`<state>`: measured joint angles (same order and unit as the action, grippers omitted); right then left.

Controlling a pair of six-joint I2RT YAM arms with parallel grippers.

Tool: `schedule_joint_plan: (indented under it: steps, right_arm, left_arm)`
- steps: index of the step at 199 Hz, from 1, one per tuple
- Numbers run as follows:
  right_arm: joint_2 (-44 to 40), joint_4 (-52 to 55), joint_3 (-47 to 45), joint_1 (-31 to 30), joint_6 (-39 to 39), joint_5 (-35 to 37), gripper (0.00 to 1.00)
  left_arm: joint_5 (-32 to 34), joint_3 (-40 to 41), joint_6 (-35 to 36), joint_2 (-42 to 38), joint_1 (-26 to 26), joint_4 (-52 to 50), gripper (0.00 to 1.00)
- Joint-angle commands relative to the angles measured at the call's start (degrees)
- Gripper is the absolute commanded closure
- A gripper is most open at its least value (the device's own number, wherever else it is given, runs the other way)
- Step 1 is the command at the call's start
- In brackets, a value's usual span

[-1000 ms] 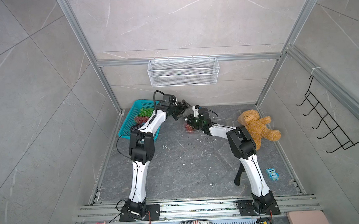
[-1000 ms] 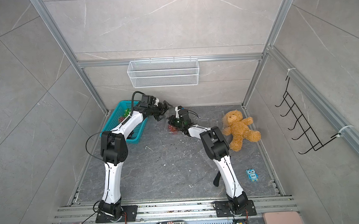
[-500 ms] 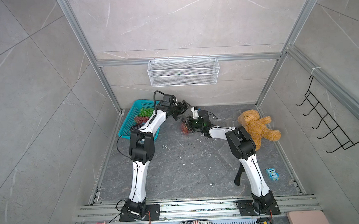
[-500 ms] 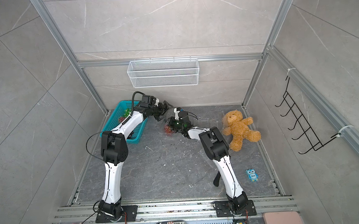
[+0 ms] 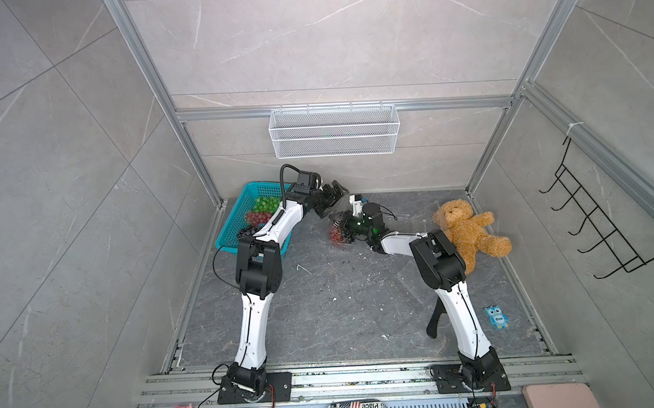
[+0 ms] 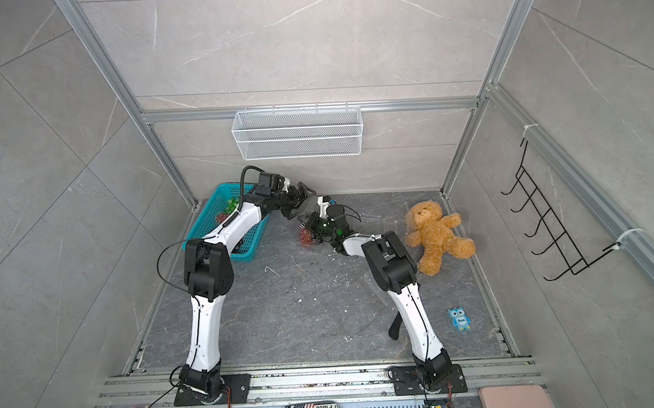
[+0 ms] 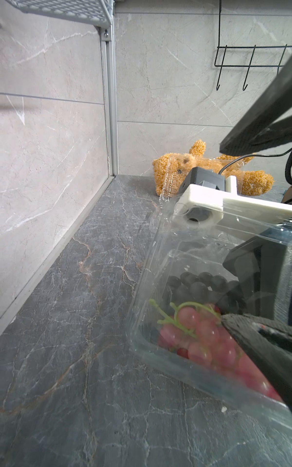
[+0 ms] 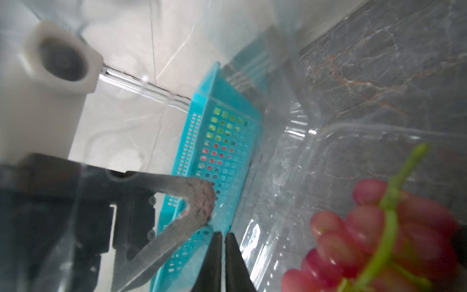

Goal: Pack grapes into containers
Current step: Close the packing box at the center of the board.

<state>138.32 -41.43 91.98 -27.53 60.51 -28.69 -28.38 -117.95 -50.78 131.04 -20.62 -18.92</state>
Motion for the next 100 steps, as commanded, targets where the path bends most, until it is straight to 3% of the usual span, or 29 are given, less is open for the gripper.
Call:
schedule_joint_plan:
  steps: [1, 38, 100]
  right_arm:
    - [0.9, -4.6, -0.9, -0.6, 1.9, -1.7, 0.9]
    - [-0.9, -1.8, -1.9, -0.1, 1.0, -1.1, 0.88]
    - [-9.2, 4.8, -9.3, 3.6, -5.9, 0.1, 0.69]
  left_arm:
    - [-0.2, -0.3, -0.5, 0.1, -0.8, 1.1, 0.0]
    - [-0.2, -0.5, -0.4, -0.1, -0.8, 0.7, 0.0]
    - [0.1, -0.6, 0.5, -0.8, -0.9, -0.4, 0.0]
